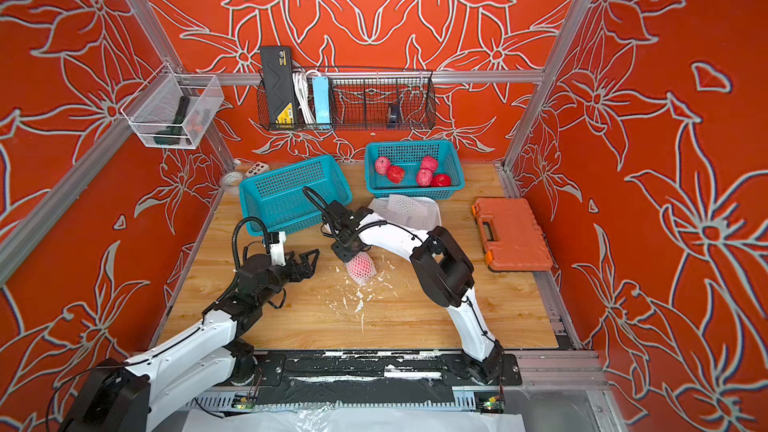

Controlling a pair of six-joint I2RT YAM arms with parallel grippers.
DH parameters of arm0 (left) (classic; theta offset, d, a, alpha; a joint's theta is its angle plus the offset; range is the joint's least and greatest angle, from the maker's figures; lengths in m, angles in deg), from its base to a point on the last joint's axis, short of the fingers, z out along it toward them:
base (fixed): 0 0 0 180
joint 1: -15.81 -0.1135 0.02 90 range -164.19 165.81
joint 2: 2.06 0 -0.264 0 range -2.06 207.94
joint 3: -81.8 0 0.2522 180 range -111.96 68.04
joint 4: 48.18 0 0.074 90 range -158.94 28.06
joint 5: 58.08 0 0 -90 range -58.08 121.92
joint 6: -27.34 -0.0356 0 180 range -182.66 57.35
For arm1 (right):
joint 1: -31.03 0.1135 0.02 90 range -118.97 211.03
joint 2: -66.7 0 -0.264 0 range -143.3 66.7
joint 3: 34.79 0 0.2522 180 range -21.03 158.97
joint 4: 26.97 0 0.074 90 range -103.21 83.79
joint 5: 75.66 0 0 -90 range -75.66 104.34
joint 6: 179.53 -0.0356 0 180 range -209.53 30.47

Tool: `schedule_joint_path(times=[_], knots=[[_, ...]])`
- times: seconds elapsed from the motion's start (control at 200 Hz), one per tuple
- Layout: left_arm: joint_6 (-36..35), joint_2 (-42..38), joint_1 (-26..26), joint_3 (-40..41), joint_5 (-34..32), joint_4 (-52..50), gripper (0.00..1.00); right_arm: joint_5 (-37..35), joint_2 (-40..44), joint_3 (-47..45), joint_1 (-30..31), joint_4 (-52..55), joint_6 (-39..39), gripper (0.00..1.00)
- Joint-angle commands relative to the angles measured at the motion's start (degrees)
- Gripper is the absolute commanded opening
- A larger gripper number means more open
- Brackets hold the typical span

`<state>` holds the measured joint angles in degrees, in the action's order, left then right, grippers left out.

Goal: Remove foam nets from apples
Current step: Remove the foam net from the apple.

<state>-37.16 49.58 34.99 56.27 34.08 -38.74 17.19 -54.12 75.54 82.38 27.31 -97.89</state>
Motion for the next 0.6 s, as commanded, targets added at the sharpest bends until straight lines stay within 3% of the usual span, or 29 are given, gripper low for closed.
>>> schedule_joint_path(times=[0.0,0.04,0.1,0.175,0.285,0.425,0.596], knots=[[-0.71,-1.12,-0.2,-0.74,-1.12,0.09,0.98,2.27,3.95,-2.27,0.42,-2.67,0.53,0.26],[-0.71,-1.1,-0.2,-0.8,-1.26,-0.08,0.98,2.42,5.04,-2.84,0.42,-3.12,0.54,0.18],[-0.85,-1.19,-0.2,-1.06,-1.43,-0.2,0.98,3.18,6.93,-4.63,0.44,-4.95,0.72,0.15],[-0.91,-1.06,-0.2,-1.28,-1.72,0.04,0.98,4.38,9.7,-6.89,0.44,-7.45,1.12,0.04],[-0.82,-0.34,-0.2,-1.88,-1.36,0.5,0.98,6.61,15.41,-12.71,0.33,-15.33,1.74,0.0],[-2.42,1.9,-0.2,-3.74,-0.58,1.07,0.98,9.58,23.38,-25.23,-0.27,-33.87,2.3,0.0],[-5.25,6.95,-0.11,-4.4,2.35,6.25,0.98,13.95,27.56,-43.9,-1.06,-68.04,1.16,0.0]])
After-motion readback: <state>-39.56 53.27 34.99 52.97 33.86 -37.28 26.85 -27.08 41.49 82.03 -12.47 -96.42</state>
